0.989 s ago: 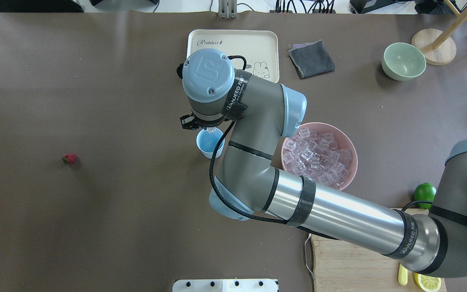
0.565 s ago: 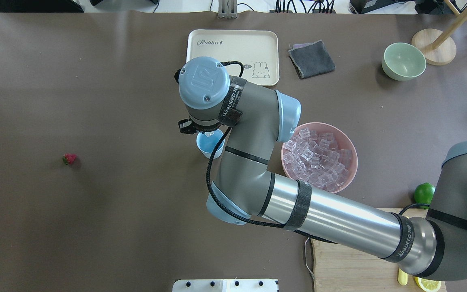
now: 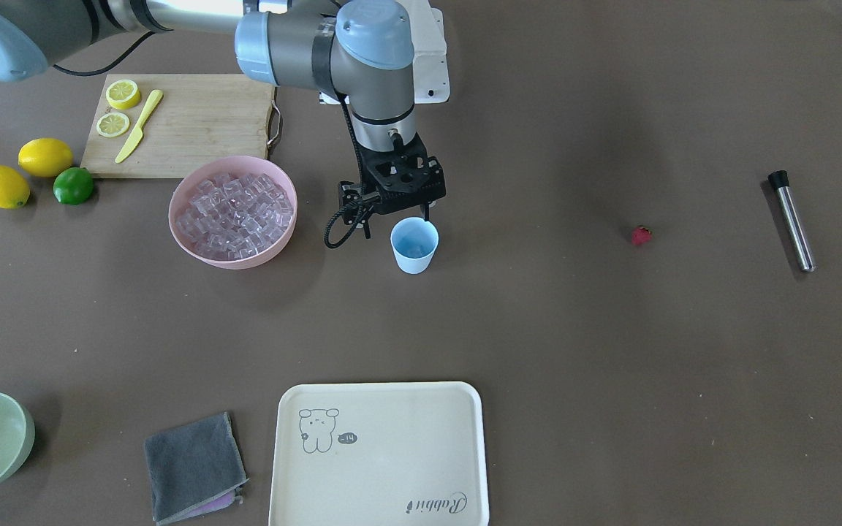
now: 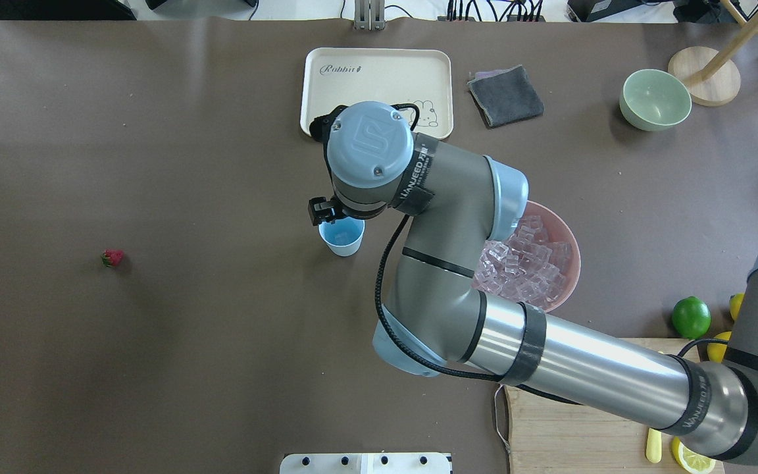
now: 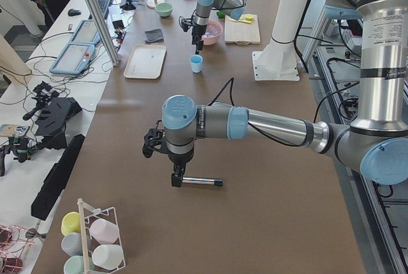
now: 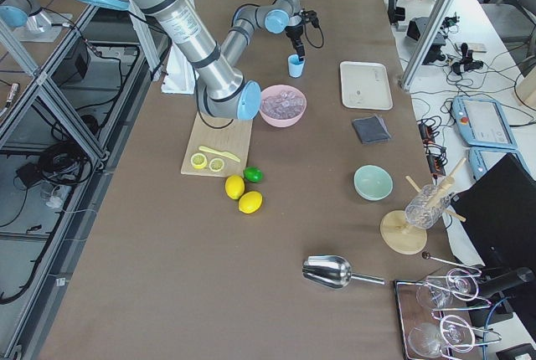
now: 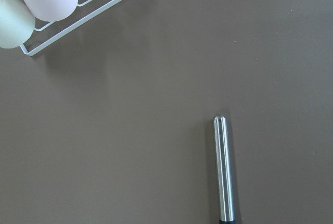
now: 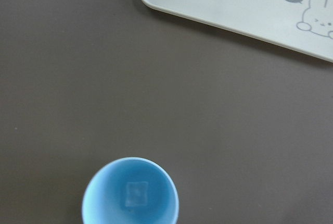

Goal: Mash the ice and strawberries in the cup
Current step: 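Move the right gripper back over the ice bowl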

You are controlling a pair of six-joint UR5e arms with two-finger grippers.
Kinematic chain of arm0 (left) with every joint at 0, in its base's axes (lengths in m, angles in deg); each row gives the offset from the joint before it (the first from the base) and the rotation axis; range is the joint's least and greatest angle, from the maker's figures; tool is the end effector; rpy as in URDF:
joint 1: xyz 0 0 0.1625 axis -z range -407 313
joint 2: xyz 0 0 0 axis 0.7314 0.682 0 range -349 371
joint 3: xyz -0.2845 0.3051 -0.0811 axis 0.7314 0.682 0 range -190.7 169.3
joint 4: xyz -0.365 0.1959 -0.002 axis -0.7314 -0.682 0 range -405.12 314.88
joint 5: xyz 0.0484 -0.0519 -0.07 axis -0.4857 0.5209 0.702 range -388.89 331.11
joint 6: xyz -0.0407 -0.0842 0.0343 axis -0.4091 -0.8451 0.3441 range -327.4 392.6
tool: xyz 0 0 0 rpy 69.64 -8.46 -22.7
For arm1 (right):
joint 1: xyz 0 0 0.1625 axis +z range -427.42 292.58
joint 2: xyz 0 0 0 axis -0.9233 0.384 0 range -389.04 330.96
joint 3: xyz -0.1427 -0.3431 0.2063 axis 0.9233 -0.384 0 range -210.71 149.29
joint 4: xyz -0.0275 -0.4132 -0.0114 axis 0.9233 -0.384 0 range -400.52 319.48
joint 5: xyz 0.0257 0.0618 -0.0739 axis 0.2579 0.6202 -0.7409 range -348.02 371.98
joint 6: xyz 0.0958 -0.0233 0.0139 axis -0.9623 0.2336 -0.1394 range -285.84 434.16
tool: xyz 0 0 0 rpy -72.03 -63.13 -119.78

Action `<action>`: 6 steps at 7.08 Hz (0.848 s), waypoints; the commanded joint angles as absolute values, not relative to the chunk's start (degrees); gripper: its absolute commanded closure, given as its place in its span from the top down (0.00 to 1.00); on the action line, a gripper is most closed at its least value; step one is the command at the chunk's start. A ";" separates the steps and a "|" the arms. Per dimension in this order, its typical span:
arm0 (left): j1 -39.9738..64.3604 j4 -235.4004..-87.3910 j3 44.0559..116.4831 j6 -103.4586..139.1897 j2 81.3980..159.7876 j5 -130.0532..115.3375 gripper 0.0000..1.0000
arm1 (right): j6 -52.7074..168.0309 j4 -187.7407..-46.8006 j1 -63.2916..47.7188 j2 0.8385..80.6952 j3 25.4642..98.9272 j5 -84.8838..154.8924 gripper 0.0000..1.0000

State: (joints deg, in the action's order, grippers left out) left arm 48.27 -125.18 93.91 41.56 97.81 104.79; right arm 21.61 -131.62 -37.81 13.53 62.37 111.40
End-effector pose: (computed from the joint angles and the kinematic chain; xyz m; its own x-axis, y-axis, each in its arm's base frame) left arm -0.1067 -0.4544 0.5785 0.7272 0.1070 -0.6780 -0.0217 0.9909 0.1331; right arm -0.5525 -0.4485 0.1356 0.6797 -0.3037 0.6676 0.0427 0.9251 0.3773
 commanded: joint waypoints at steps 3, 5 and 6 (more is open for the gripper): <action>48.45 -125.18 94.76 41.56 97.31 104.79 0.99 | 33.86 -131.67 -33.85 30.69 76.15 113.06 1.00; 48.80 -125.18 94.86 41.56 97.31 104.88 0.99 | 36.28 -131.58 -33.05 38.52 80.45 112.97 1.00; 48.80 -125.18 94.77 41.56 97.39 104.79 0.99 | 36.02 -131.58 -34.01 38.98 80.12 112.27 1.00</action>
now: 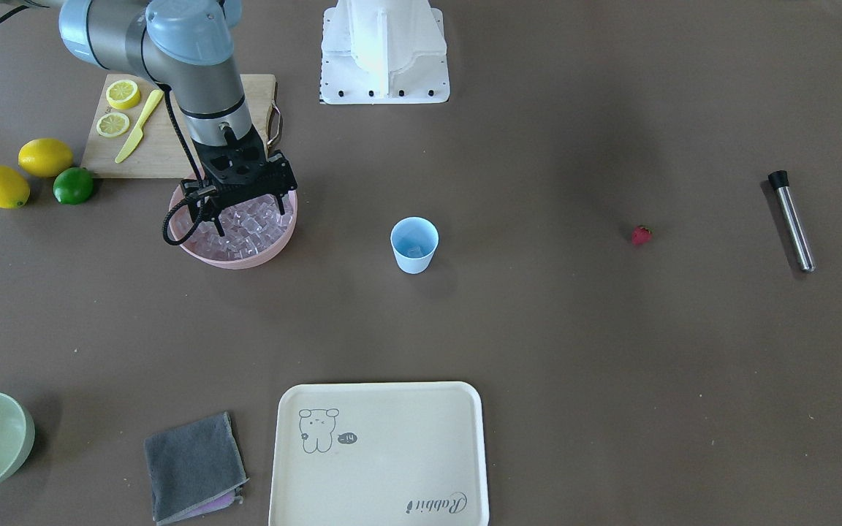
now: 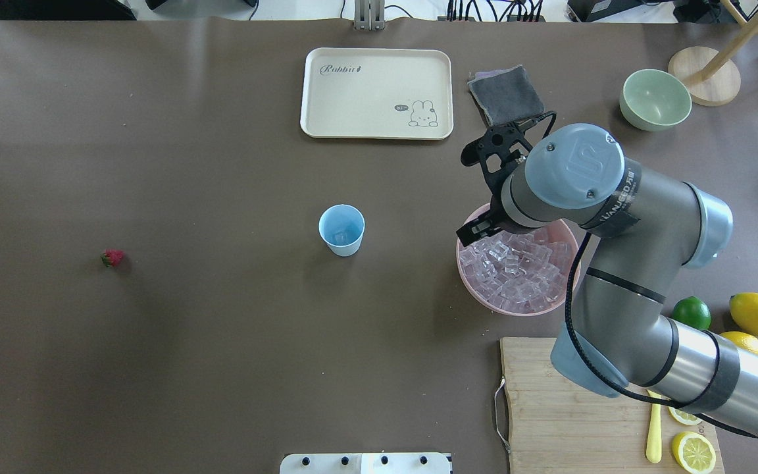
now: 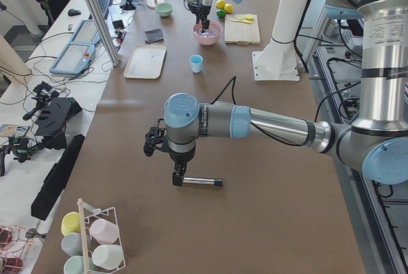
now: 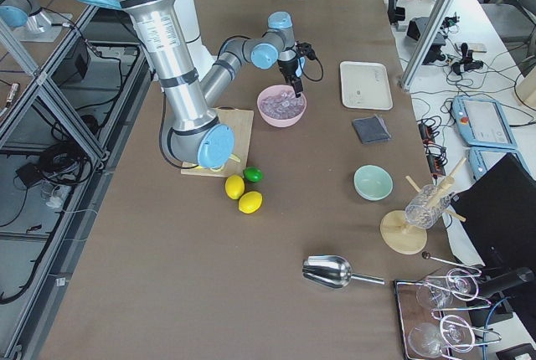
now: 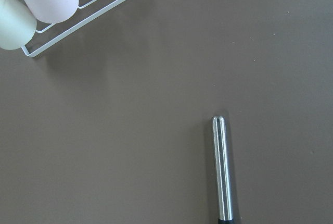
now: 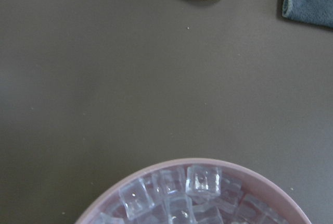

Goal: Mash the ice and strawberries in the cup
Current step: 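Move the right gripper back over the ice bowl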

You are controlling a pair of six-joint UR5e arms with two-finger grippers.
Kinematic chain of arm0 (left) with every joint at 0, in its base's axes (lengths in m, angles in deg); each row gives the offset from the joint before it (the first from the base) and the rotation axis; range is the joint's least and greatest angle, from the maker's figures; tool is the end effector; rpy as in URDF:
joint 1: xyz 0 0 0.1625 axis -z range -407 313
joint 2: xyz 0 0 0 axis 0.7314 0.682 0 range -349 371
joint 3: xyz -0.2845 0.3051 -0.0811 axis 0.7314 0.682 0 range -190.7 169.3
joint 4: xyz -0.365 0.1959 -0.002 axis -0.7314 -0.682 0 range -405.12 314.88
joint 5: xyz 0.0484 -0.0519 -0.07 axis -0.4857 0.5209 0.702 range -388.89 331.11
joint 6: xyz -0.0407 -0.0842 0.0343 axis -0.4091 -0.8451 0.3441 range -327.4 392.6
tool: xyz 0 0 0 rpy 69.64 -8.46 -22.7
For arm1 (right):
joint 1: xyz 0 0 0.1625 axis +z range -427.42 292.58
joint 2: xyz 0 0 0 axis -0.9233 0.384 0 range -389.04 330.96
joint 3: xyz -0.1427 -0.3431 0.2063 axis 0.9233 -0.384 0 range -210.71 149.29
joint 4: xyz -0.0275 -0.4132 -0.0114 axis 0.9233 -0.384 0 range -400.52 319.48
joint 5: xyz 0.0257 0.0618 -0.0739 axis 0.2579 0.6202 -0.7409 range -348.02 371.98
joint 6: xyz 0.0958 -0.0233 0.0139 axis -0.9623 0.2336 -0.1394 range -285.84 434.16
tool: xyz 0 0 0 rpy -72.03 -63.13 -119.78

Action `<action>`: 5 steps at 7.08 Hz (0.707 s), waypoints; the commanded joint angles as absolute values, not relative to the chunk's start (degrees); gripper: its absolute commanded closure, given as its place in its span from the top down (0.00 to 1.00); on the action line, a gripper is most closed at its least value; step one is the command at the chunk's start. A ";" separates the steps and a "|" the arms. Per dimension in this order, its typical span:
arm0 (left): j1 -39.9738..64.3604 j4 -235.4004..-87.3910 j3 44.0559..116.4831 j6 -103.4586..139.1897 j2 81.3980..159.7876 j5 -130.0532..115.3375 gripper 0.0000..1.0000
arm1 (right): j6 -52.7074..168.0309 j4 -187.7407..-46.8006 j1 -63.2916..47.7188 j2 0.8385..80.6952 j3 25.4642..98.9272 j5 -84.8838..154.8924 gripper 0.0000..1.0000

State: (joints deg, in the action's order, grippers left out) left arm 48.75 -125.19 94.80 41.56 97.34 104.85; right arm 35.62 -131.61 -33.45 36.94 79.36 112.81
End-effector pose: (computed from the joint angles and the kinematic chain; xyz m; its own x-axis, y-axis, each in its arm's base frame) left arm -0.1101 -0.4500 0.5746 0.7279 0.1061 -0.6774 -0.0134 0.9900 0.1406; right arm -0.4290 -0.4271 0.2814 0.7240 -0.4385 0.5324 0.1986 0.8717 0.4479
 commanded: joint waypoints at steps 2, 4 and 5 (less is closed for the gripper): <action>49.06 -125.18 95.20 41.56 97.31 104.88 0.99 | 35.67 -131.49 -35.94 38.55 78.90 111.22 1.00; 49.33 -125.18 95.21 41.56 97.40 104.88 0.99 | 35.76 -131.49 -37.09 38.46 78.62 111.12 0.98; 49.41 -125.18 95.12 41.56 97.40 104.88 0.99 | 35.67 -131.49 -37.18 38.55 78.45 111.04 0.78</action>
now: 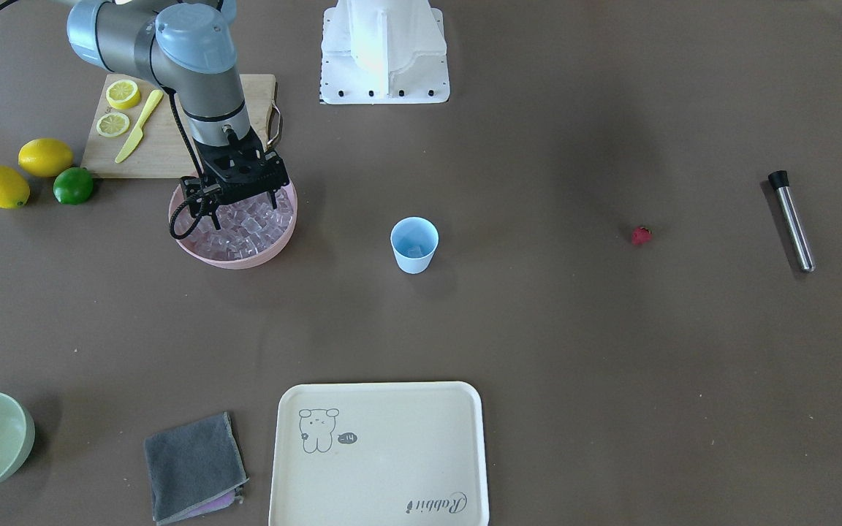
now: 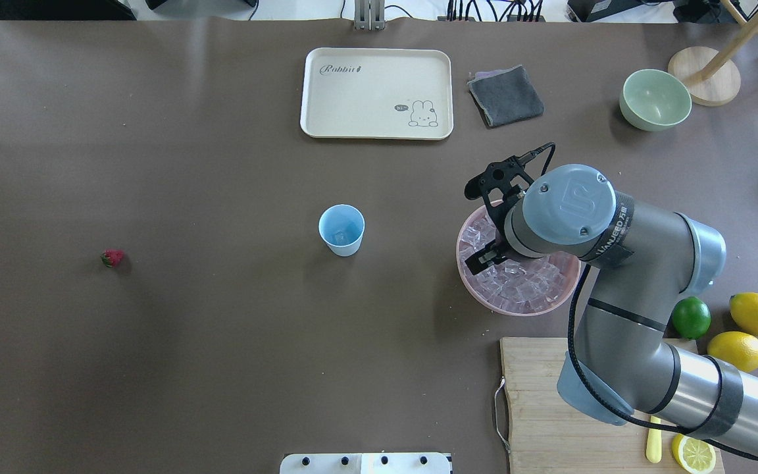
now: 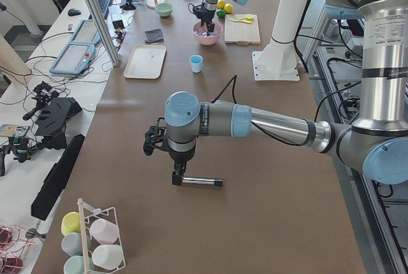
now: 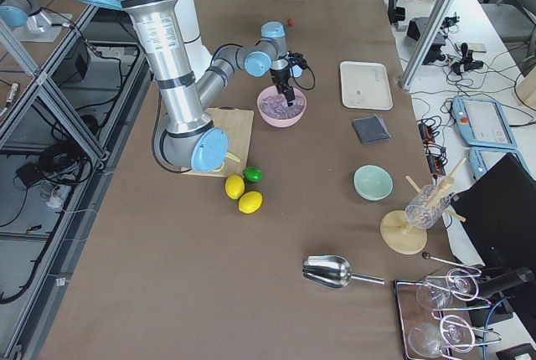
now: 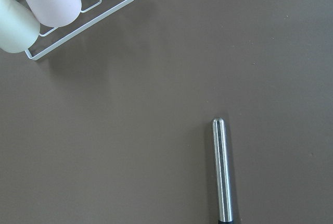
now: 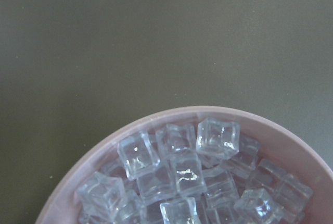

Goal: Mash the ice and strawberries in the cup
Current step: 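Lower the right gripper and grasp another ice cube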

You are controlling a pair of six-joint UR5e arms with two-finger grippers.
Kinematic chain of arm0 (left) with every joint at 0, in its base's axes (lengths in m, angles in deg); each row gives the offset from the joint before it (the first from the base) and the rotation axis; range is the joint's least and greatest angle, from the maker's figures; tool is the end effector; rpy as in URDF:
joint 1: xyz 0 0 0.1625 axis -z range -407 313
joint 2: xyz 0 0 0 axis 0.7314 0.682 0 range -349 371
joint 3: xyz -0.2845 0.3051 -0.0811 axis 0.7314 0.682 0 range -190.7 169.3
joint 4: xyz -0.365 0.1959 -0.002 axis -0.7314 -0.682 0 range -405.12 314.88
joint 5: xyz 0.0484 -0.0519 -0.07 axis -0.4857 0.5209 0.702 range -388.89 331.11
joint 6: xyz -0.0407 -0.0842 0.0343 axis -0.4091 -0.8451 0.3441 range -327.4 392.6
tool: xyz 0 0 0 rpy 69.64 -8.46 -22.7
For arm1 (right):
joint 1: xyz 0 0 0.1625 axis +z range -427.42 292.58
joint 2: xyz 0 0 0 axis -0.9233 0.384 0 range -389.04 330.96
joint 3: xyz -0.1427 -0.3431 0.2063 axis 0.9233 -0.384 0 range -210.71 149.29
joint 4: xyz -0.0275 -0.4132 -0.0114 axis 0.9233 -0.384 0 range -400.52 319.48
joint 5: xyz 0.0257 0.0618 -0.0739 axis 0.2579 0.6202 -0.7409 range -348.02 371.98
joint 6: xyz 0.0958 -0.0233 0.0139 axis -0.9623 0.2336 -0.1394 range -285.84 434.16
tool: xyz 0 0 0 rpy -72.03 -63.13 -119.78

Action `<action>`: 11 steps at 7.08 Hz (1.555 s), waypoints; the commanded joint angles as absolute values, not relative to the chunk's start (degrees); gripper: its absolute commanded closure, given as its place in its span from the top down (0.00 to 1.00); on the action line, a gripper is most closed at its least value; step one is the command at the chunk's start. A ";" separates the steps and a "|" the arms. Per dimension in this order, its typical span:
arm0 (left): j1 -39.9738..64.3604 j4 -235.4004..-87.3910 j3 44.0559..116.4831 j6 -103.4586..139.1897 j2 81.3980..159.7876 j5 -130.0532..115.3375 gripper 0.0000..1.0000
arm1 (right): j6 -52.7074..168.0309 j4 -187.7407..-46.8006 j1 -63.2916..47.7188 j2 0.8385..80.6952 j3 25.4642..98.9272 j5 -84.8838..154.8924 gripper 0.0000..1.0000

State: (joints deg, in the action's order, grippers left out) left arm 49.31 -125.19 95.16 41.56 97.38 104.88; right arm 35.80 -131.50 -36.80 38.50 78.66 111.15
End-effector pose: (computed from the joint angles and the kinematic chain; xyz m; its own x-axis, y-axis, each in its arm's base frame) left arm -0.1145 -0.4491 0.5712 0.7291 0.1037 -0.6765 -0.0038 0.9890 0.1476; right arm -0.4517 -0.4038 0.3029 0.7279 -0.4687 0.5005 0.2540 0.8623 0.4382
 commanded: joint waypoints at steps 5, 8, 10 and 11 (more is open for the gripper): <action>49.50 -125.01 95.21 41.56 97.13 104.88 0.99 | 39.10 -131.49 -36.74 38.20 77.31 111.12 0.20; 49.50 -125.01 95.38 41.56 97.22 104.88 0.99 | 39.18 -132.36 -33.25 35.31 77.92 114.44 0.17; 49.41 -125.10 95.30 41.47 97.31 104.97 0.99 | 38.48 -139.17 -31.65 28.49 78.28 115.87 0.15; 49.41 -125.10 95.30 41.47 97.39 104.97 0.99 | 35.87 -141.49 -32.08 23.65 76.01 115.69 0.14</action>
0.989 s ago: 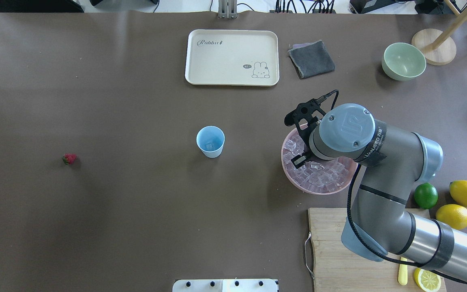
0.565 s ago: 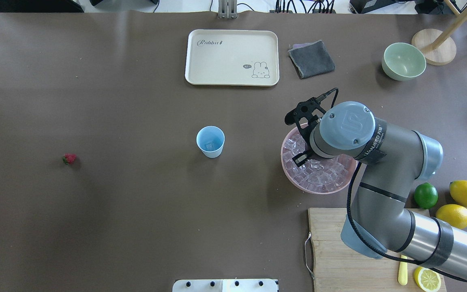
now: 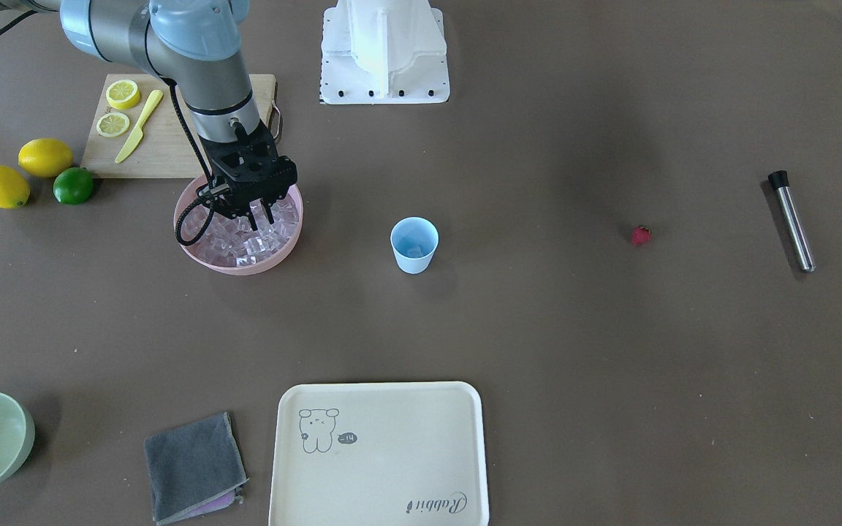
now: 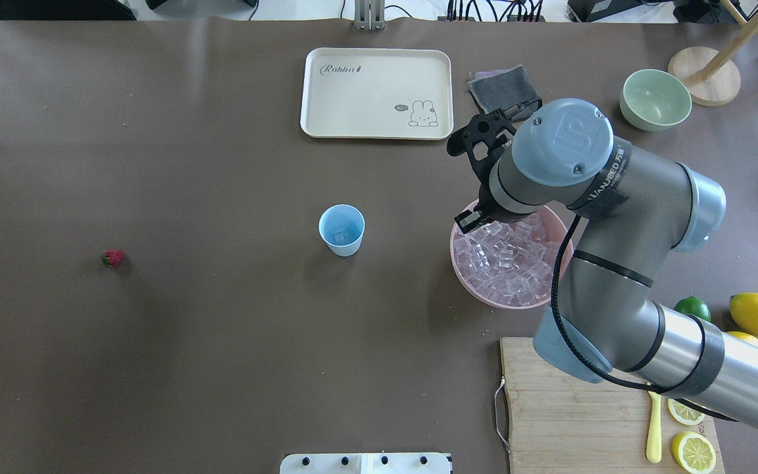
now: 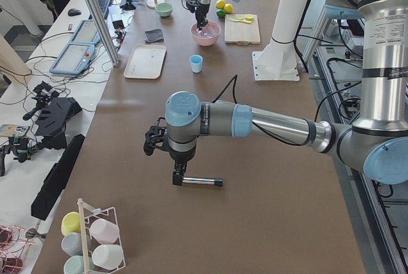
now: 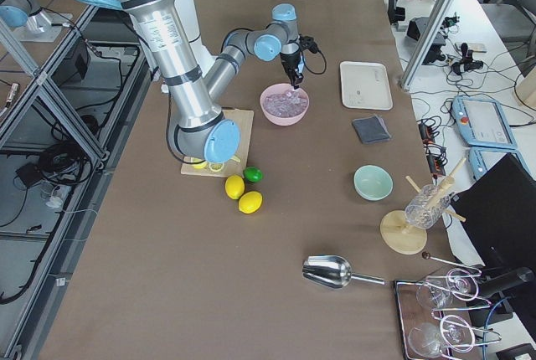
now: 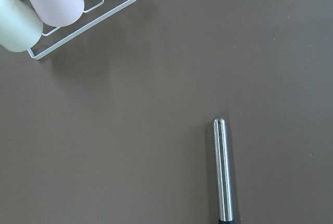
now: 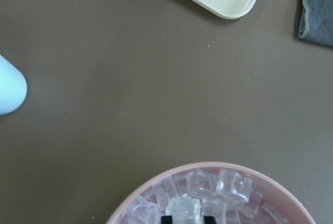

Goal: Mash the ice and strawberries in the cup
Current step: 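Carry the cube to the blue cup and open the right gripper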

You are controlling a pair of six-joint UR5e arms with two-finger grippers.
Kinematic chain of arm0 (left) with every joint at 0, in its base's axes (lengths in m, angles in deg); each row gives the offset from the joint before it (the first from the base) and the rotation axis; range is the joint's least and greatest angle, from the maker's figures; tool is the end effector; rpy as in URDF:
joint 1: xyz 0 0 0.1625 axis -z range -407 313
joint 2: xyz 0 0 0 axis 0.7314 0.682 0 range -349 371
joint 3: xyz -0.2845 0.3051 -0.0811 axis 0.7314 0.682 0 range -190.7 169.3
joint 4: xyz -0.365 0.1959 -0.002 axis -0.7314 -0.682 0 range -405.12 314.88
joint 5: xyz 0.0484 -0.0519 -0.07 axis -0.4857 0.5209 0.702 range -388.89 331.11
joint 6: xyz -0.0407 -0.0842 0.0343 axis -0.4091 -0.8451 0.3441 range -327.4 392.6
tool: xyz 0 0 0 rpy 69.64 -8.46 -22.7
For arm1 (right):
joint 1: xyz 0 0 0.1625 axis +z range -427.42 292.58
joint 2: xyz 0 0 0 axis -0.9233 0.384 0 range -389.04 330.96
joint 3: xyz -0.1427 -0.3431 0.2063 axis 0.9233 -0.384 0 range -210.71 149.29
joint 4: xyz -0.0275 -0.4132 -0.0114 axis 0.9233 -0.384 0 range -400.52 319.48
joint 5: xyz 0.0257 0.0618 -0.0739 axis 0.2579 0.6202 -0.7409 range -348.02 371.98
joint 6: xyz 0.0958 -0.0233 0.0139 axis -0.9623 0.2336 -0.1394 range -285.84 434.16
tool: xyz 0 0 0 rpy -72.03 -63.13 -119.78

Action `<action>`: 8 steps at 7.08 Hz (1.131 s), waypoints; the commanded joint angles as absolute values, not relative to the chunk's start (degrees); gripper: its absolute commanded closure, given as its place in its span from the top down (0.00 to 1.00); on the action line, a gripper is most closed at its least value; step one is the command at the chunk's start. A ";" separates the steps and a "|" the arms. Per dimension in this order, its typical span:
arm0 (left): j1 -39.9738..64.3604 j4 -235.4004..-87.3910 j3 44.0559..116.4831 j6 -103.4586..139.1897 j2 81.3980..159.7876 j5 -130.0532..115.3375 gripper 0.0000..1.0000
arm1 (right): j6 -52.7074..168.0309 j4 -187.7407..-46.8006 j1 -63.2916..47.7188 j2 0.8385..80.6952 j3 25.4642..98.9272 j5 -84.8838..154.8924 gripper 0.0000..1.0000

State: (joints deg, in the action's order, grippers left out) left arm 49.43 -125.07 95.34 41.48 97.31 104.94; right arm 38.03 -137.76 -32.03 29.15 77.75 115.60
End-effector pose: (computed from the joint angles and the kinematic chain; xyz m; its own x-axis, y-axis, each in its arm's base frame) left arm -0.1153 -0.4482 0.5704 0.7286 0.1008 -0.6775 -0.0006 0.9892 0.1466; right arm -0.4367 -0.4449 0.2248 0.7002 -0.4655 0.5414 0.2266 0.8639 0.4497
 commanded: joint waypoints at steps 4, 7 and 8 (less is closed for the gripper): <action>49.33 -123.79 95.47 41.47 98.18 104.97 0.99 | 25.40 -141.25 -36.64 8.17 63.02 113.86 0.01; 49.41 -123.60 95.47 41.47 98.10 104.88 0.99 | 20.90 -136.08 -39.20 6.12 58.42 110.08 0.03; 49.50 -123.60 95.56 41.47 97.92 104.88 0.99 | 20.81 -135.80 -39.55 6.29 58.24 109.81 0.04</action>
State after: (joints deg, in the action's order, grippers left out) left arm 49.40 -123.62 95.51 41.47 98.08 104.88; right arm 21.18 -136.96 -38.97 6.35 58.96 110.60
